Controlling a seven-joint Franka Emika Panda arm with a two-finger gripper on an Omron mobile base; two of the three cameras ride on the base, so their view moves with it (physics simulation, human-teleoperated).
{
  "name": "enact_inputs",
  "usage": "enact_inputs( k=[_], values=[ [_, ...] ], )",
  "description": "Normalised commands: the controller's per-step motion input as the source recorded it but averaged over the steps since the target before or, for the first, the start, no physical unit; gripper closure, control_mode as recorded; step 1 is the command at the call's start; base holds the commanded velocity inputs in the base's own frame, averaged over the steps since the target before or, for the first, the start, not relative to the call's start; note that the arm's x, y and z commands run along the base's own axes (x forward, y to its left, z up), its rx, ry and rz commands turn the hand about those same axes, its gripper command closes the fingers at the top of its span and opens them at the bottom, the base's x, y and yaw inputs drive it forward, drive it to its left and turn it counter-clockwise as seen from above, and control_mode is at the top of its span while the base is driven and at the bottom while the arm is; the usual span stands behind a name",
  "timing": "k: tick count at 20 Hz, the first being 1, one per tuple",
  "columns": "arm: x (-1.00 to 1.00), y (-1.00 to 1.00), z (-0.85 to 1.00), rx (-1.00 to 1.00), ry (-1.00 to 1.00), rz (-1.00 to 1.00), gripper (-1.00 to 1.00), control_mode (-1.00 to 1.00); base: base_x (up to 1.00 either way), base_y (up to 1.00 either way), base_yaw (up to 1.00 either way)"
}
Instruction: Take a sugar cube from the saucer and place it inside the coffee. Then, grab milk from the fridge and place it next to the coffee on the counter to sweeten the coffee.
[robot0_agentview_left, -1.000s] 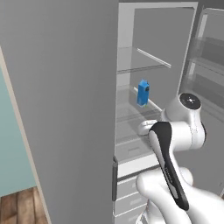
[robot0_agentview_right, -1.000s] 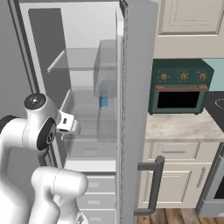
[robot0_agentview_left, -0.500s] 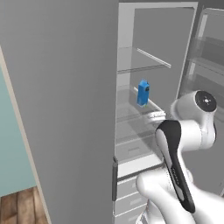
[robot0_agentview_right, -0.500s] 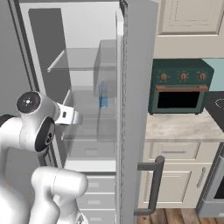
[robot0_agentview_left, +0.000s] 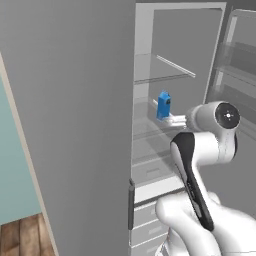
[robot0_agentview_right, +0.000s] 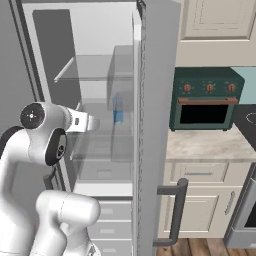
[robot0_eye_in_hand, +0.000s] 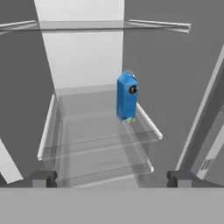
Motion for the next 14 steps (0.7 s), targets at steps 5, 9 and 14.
enact_inputs(
  k=[5, 9, 14],
  values=[
    [0.31, 0.0, 0.0, -0.04, 0.0, -0.15, -1.0, -1.0, 0.0, 0.0, 0.0],
    [0.11, -0.03, -0.03, 0.0, 0.0, 0.0, -1.0, -1.0, 0.0, 0.0, 0.0],
    [0.37, -0.23, -0.03, 0.09, 0.04, 0.0, -1.0, -1.0, 0.0, 0.0, 0.0]
  ],
)
